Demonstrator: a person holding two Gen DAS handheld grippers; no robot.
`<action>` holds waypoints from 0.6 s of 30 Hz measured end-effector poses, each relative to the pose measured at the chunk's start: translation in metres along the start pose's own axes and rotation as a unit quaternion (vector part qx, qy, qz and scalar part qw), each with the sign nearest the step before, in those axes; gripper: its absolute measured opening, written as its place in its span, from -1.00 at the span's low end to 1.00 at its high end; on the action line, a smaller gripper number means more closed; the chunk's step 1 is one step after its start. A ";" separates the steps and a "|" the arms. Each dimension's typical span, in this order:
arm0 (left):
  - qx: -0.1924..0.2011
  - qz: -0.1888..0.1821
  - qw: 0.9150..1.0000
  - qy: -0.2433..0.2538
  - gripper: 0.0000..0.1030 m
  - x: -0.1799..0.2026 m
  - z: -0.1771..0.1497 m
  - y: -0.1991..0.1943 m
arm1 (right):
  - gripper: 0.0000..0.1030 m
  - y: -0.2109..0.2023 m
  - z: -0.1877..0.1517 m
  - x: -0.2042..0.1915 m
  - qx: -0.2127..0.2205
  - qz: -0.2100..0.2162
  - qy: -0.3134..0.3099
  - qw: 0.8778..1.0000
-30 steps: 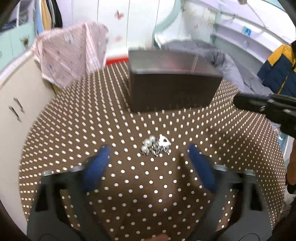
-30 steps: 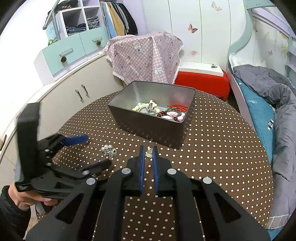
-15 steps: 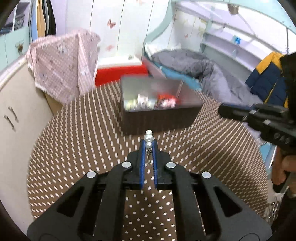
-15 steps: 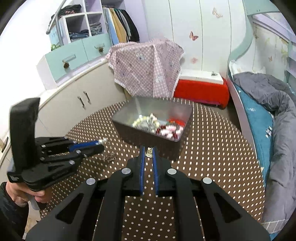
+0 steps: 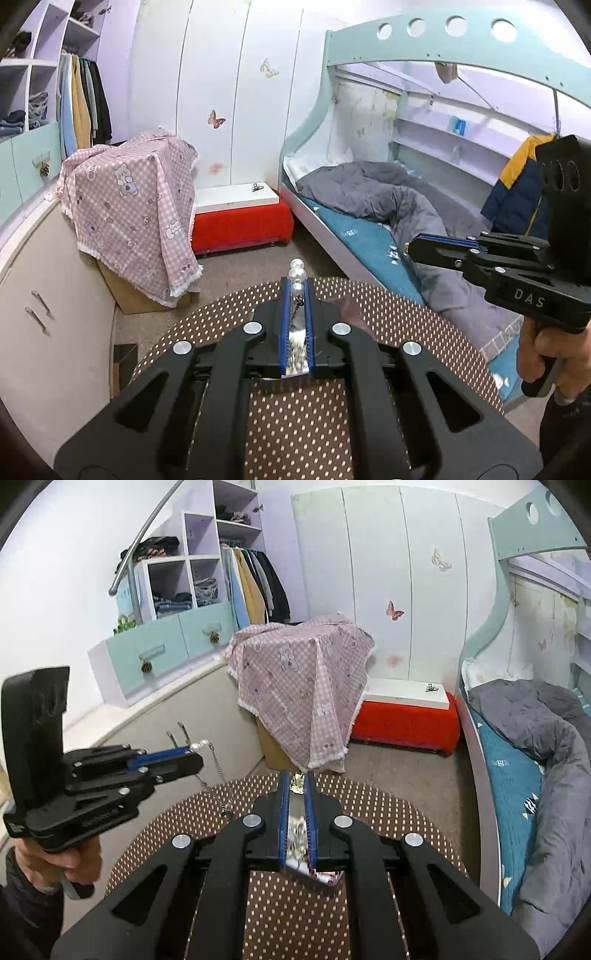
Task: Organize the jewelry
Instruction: 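Drop the earrings and charm into the grey tray with both tools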
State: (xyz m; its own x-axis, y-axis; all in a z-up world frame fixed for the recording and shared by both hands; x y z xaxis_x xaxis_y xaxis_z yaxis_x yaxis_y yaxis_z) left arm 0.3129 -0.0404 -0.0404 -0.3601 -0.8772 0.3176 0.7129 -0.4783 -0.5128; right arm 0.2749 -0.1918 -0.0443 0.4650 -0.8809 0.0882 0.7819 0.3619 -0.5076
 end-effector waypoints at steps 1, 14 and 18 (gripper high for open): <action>-0.002 -0.003 1.000 -0.004 -0.86 -0.001 0.004 0.004 | -0.87 0.003 0.003 0.002 -0.001 0.000 0.001 1.000; -0.063 0.041 0.996 -0.040 0.61 -0.022 -0.001 0.073 | -0.49 0.070 -0.013 0.028 -0.075 0.020 0.053 0.996; -0.027 0.067 0.995 -0.064 0.87 -0.034 0.002 0.059 | 0.59 0.062 -0.017 0.037 -0.062 -0.007 0.082 0.995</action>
State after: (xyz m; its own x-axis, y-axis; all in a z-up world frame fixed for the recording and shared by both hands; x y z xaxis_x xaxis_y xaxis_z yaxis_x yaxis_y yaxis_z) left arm 0.3687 -0.0385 -0.0802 -0.1819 -0.9220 0.3418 0.7149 -0.3627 -0.5978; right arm 0.3333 -0.2076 -0.0873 0.3732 -0.9269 -0.0397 0.7261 0.3184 -0.6094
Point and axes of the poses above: each gripper's, at about its wrist camera, not at the fingertips, and y roughly the way its jaws point, x to its right, z to its top, the point moved 2 cm from there along y, roughly the way its jaws point, and after that the axes turned 15 degrees about -y, right-handed, at the moved point
